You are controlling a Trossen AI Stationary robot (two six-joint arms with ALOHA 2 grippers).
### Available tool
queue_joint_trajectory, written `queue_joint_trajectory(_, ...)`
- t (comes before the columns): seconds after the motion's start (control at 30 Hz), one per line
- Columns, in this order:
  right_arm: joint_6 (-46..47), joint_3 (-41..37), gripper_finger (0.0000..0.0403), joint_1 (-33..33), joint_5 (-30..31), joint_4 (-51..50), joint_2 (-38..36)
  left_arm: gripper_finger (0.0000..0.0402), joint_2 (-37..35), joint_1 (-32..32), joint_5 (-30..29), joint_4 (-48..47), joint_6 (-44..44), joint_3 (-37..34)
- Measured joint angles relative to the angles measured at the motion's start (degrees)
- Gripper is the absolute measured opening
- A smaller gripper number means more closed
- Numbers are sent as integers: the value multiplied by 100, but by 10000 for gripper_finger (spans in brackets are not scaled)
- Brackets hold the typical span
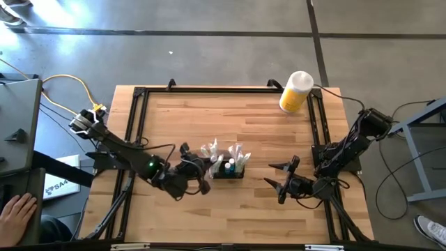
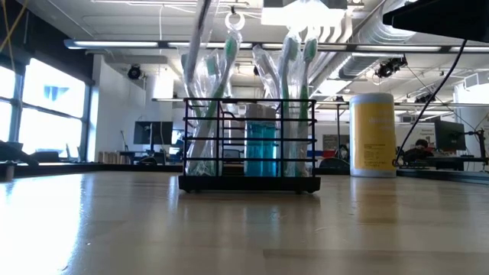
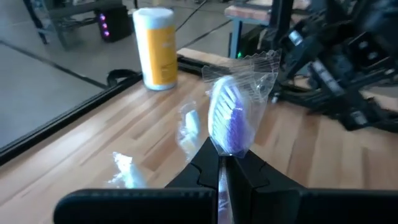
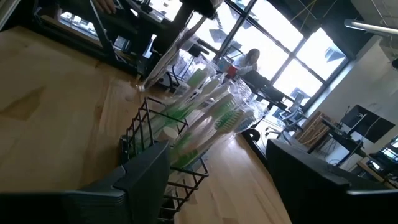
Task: Pick & Place toothbrushing station
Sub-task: Put the violet toothbrush into the black wire organizer
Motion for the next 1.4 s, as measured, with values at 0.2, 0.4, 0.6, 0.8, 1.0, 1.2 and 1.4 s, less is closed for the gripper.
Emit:
queue_joint_trajectory(0.2, 0, 0, 259, 0, 1, -2, -1, 1, 209, 21, -455, -44, -199, 0)
queue_joint_trajectory(0.4, -5, 0, 259, 0, 1, -4, -2, 1, 317, 6, -665, -10, -203, -4)
queue_joint_trajectory(0.6, -33, 0, 259, 0, 1, -5, -2, 1, 317, 21, -711, 109, -592, -198)
queue_joint_trajectory(0.8, -44, 0, 259, 0, 1, -4, -2, 1, 319, 20, -877, 1215, -671, -975)
queue_joint_trajectory(1.0, -46, 0, 259, -4, 1, -5, 0, 6, 321, 20, -747, 2435, -649, -1796)
queue_joint_trajectory(1.2, -40, 0, 259, -137, -16, -11, -2, 2, 323, 23, -490, 3058, -496, -2280)
queue_joint_trajectory(1.4, 159, 0, 259, -330, -465, -190, -1, 7, 641, 23, -256, 3534, -81, -2332)
